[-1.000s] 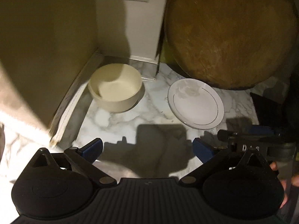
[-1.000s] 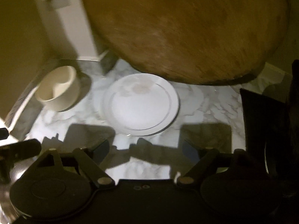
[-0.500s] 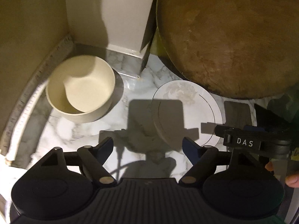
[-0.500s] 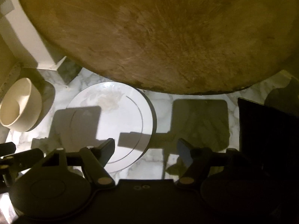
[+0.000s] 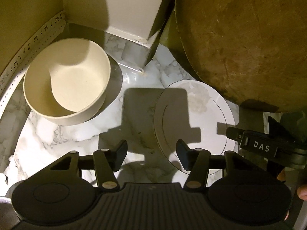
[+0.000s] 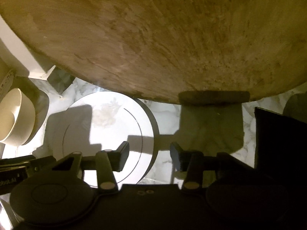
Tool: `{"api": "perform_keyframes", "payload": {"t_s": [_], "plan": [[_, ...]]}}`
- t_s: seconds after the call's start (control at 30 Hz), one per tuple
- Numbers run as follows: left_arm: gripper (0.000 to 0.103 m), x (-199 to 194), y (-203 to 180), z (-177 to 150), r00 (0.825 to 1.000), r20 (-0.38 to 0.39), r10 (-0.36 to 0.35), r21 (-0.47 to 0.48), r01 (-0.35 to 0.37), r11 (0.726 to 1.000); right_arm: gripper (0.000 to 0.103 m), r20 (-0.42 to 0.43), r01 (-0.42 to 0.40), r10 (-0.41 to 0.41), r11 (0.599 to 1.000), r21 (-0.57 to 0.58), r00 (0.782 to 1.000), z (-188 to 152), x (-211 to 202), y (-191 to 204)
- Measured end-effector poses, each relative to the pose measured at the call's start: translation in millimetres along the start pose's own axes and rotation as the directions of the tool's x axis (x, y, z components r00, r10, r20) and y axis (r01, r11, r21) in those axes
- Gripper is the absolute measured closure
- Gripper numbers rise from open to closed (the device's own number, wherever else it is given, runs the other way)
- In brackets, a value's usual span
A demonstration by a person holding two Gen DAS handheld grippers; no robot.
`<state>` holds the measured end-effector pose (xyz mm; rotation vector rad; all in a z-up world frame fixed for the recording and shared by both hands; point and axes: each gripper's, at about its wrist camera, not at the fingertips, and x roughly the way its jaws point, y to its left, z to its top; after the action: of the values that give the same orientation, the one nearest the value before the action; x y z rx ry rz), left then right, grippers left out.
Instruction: Organize plates and bowls
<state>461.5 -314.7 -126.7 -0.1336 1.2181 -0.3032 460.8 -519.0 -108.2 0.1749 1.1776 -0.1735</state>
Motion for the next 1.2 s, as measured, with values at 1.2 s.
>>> {"api": "perform_keyframes", "payload": {"t_s": [1.2], "plan": [[0.088, 24.3, 4.7, 4.9, 0.997, -0.022, -0.079, -0.057, 0.078, 0.995, 0.087, -0.006, -0.176, 0.179, 0.973, 0.152, 0.984, -7.7, 10.3, -38.4]]}}
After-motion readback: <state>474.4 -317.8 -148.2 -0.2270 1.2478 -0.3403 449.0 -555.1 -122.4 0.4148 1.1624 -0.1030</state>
